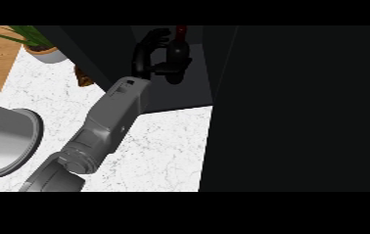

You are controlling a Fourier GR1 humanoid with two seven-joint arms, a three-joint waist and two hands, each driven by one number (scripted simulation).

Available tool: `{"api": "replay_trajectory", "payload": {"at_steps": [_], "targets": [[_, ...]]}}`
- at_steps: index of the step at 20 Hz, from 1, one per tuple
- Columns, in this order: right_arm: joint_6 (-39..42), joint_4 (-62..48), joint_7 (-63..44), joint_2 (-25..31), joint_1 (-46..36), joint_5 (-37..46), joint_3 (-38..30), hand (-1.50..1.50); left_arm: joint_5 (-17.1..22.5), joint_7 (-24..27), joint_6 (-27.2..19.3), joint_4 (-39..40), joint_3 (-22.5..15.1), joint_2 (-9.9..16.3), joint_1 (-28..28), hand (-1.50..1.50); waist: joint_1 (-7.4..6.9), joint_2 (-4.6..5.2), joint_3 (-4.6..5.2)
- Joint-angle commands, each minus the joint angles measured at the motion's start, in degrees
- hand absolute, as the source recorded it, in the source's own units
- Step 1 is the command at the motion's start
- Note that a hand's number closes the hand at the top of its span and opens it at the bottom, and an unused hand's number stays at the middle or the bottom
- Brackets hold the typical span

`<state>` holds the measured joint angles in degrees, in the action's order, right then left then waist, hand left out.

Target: Pick up the wine, place it into the cabinet and close the cabinet

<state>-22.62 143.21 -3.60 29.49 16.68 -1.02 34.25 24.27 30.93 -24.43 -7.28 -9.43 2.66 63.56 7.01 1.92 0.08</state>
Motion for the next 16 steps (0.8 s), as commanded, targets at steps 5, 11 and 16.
{"api": "replay_trajectory", "payload": {"at_steps": [5,11,16], "targets": [[2.2,5.0,0.3,0.2,1.9,-3.6,1.4,-1.50,-1.5,0.6,-5.3,3.1,-0.2,0.4,3.3,-1.50,0.38,0.37,-0.04],[2.2,7.0,-0.6,0.7,3.1,-2.8,1.1,-1.50,0.3,0.6,0.3,1.9,1.8,3.5,4.7,-1.50,0.51,0.27,0.12],[2.4,7.0,0.1,0.4,2.8,-3.2,0.2,-1.50,2.0,1.9,5.7,0.4,3.7,1.9,5.6,-1.50,0.01,0.14,0.10]]}}
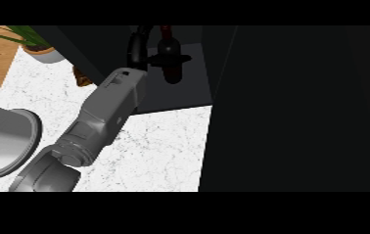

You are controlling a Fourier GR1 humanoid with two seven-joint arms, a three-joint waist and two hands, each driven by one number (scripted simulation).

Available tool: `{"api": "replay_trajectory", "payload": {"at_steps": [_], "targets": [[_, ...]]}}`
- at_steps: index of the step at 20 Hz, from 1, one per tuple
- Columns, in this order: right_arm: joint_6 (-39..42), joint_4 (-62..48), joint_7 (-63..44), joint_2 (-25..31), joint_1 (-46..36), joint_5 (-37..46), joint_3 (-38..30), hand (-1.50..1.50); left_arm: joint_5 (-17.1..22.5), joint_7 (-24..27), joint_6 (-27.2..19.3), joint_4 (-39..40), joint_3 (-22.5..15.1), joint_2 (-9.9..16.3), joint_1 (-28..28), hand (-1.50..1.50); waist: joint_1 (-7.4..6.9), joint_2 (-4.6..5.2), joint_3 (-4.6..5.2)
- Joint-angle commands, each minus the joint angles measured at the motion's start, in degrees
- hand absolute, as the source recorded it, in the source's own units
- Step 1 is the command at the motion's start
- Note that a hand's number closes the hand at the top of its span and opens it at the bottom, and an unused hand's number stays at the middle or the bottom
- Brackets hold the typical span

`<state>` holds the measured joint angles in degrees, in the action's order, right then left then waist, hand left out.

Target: Pick up the wine, place it into the cabinet and close the cabinet

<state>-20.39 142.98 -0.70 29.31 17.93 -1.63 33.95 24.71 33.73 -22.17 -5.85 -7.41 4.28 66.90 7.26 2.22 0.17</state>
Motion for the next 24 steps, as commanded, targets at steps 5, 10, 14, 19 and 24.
{"api": "replay_trajectory", "payload": {"at_steps": [5,10,14,19,24], "targets": [[0.1,9.5,-4.3,1.7,3.8,-1.6,1.0,-1.50,3.1,2.7,8.9,-3.1,3.6,-1.0,2.0,1.50,-1.09,-0.77,0.04],[0.2,10.0,-3.5,2.3,5.5,-2.6,-0.7,-1.50,3.3,3.1,14.5,-4.0,3.9,-3.0,2.0,-1.50,-2.88,-1.41,-0.12],[-0.9,10.8,-2.9,1.6,7.5,-0.9,1.3,-1.50,3.0,2.5,15.6,-3.6,4.3,-1.8,2.2,-1.50,-3.49,-1.67,-0.12],[-0.4,13.4,-5.8,3.0,7.4,-2.8,-2.7,-1.50,3.9,1.6,15.8,-6.0,4.0,-4.2,0.8,-1.50,-4.85,-2.17,-0.13],[-1.5,14.7,-9.0,3.8,6.7,-3.8,-5.6,-1.50,4.0,-1.2,16.0,-9.5,2.3,-4.3,-0.3,-1.50,-6.17,-2.66,-0.12]]}}
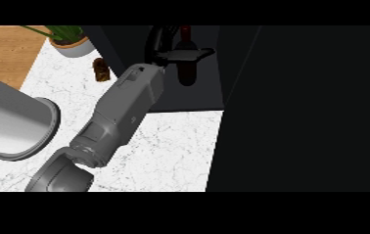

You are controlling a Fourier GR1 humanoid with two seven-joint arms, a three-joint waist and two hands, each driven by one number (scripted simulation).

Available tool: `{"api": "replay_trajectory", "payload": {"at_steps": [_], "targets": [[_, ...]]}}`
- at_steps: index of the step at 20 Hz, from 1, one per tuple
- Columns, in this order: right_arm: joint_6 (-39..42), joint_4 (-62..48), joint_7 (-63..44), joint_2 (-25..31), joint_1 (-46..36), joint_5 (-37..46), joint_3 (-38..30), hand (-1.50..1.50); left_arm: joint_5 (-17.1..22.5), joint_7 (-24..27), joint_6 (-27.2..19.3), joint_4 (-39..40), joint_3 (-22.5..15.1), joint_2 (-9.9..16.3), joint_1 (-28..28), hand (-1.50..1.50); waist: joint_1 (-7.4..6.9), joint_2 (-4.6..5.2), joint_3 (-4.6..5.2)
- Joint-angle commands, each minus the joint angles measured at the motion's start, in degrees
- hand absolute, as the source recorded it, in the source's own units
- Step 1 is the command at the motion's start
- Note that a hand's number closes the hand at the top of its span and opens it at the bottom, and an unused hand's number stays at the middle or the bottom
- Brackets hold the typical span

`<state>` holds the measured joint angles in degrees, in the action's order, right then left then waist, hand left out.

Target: Pick up the wine, place it into the cabinet and close the cabinet

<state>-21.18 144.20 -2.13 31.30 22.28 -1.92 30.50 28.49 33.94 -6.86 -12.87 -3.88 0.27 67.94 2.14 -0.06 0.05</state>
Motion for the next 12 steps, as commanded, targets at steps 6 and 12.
{"api": "replay_trajectory", "payload": {"at_steps": [6,12], "targets": [[-1.7,13.0,-5.1,0.6,4.4,-0.2,2.3,-1.50,3.8,-1.9,3.7,-8.8,-3.9,-0.3,-7.1,-1.50,-0.81,-0.76,0.03],[-2.1,13.7,-4.8,1.9,5.6,-0.3,1.6,-1.50,6.0,-3.7,5.3,-18.8,-9.5,-0.3,-15.4,-1.50,-2.06,-1.26,0.01]]}}
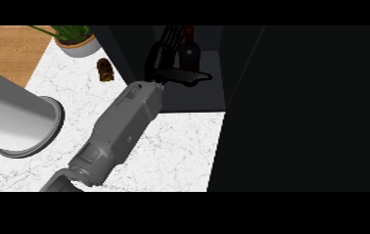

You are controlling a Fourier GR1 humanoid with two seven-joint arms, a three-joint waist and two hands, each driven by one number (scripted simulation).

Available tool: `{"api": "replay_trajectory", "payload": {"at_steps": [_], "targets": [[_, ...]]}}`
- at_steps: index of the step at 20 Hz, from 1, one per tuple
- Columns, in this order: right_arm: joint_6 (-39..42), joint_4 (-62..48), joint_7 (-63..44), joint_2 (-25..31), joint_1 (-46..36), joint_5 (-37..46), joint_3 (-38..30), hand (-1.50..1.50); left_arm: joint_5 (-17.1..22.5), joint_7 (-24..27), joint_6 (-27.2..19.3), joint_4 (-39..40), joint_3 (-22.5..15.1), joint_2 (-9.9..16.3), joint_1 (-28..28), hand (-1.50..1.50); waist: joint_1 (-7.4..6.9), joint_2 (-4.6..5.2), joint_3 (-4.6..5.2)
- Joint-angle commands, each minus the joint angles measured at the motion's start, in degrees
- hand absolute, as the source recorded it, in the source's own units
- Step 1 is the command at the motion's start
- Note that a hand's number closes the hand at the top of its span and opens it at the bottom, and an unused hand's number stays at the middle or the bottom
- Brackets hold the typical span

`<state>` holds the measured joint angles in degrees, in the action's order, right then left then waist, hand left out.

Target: Pick up the wine, place it into the cabinet and close the cabinet

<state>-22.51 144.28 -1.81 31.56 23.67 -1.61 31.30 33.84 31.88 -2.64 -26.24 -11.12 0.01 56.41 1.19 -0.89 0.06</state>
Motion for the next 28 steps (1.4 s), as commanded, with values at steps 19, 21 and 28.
{"api": "replay_trajectory", "payload": {"at_steps": [19,21,28], "targets": [[0.4,12.3,-5.3,3.8,2.1,-3.9,-4.6,-1.50,-0.7,-8.2,-4.3,-46.1,-14.6,4.9,-40.7,-1.50,-1.48,0.54,-0.05],[0.8,12.3,-2.9,4.0,4.6,-3.5,-4.5,-1.50,-0.5,-6.9,-3.5,-49.7,-15.7,4.9,-44.8,-1.50,-1.04,0.44,-0.07],[5.9,13.9,-4.0,8.6,5.2,-4.5,-3.4,-1.50,2.2,-8.3,0.0,-58.1,-12.5,11.5,-51.9,-1.50,-0.85,0.42,-0.06]]}}
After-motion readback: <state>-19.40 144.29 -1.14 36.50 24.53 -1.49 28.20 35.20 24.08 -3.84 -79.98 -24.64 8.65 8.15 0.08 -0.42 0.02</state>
